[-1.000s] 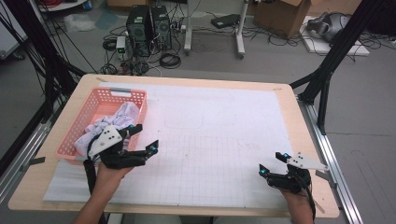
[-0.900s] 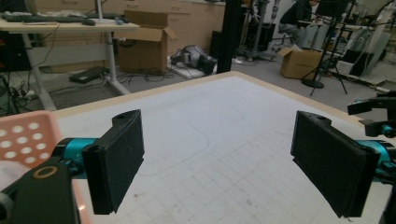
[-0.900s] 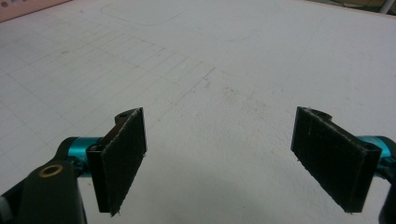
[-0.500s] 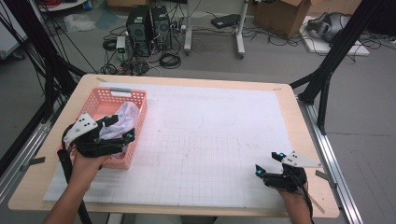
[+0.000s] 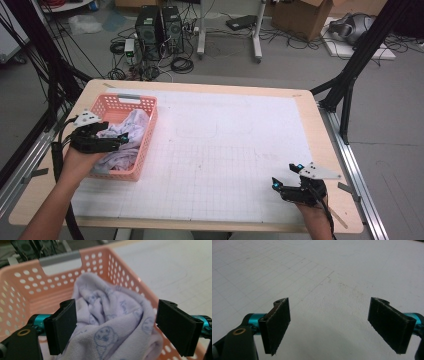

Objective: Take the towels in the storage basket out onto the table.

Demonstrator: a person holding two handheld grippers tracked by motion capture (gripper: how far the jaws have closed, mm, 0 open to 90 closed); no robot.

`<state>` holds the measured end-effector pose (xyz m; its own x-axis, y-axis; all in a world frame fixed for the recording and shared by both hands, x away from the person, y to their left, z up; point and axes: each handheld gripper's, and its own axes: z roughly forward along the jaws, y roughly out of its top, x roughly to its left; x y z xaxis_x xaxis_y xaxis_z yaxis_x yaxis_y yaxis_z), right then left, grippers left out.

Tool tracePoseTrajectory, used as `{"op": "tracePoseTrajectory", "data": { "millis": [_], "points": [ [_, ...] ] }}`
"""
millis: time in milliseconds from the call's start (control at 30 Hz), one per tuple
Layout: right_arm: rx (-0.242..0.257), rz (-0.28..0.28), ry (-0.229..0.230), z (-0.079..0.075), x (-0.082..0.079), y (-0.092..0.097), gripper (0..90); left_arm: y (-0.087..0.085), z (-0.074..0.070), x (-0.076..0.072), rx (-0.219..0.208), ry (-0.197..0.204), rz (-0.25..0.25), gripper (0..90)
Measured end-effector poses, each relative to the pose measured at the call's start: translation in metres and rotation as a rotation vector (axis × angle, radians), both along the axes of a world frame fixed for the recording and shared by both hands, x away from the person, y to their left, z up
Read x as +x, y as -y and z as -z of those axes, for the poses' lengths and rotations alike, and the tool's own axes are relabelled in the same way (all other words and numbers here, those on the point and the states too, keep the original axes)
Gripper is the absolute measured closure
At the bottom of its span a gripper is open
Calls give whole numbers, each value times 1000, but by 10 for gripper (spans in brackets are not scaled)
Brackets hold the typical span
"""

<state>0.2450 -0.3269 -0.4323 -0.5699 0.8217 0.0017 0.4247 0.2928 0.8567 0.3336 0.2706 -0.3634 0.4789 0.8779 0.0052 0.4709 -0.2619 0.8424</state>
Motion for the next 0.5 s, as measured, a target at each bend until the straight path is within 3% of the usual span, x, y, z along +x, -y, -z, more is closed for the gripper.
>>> {"op": "tracePoseTrajectory", "data": {
  "millis": [67,133,200,400,500],
  "points": [
    [-4,-2,3,0,0,0,174,2,5,9,56,-72,-1,180],
    [-6,-3,5,-1,0,0,174,3,7,19,82,-146,9,182],
    [-39,-6,11,-1,0,-1,174,3,9,26,92,-188,16,180],
    [-51,-11,0,0,-1,-3,174,2,18,41,130,-327,35,162],
    [-54,-9,5,0,-2,-2,175,4,23,47,141,-386,52,111]
  ]
}}
